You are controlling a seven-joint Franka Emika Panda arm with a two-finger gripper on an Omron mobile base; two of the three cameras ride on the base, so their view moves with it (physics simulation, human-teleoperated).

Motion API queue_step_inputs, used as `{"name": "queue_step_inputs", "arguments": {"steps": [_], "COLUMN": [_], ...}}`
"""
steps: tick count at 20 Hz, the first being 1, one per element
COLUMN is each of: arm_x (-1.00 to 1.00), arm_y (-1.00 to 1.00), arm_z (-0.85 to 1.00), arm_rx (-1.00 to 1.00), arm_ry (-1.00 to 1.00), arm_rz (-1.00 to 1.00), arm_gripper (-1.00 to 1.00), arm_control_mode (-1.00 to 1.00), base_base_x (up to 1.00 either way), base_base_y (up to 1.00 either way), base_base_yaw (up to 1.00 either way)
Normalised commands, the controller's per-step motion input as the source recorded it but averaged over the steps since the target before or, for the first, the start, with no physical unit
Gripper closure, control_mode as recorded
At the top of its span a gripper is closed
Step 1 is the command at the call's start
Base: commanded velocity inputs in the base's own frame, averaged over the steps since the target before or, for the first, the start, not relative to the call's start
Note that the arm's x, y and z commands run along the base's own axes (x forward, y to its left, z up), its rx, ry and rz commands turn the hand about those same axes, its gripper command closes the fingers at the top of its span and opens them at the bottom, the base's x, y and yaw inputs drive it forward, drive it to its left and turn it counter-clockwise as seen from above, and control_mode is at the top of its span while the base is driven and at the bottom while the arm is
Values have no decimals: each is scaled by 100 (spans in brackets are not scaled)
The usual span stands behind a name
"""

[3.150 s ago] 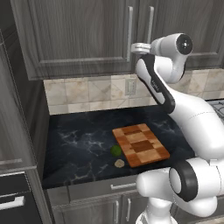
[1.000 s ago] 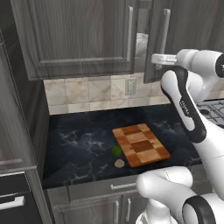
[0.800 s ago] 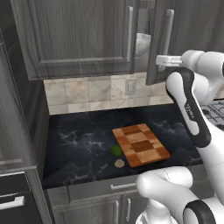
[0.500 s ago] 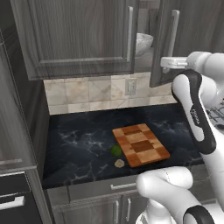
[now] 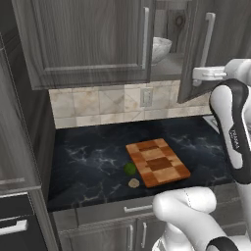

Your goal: Open the cabinet. Place the bowl and condiment on the counter. Then place the lime and garlic on the cutting board.

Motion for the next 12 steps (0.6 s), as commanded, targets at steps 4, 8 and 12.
{"name": "queue_step_inputs", "arguments": {"steps": [4,8,12], "arm_x": [-61,-62,-58], "arm_y": [-78,-83,-83], "arm_z": [39,32,26], "arm_rx": [0,0,0], "arm_ry": [0,0,0], "arm_rz": [0,0,0], "arm_gripper": [100,100,100], "arm_control_mode": [-100,-100,-100], "base_base_x": [0,0,0], "base_base_y": [0,0,0], "base_base_yaw": [0,0,0]}}
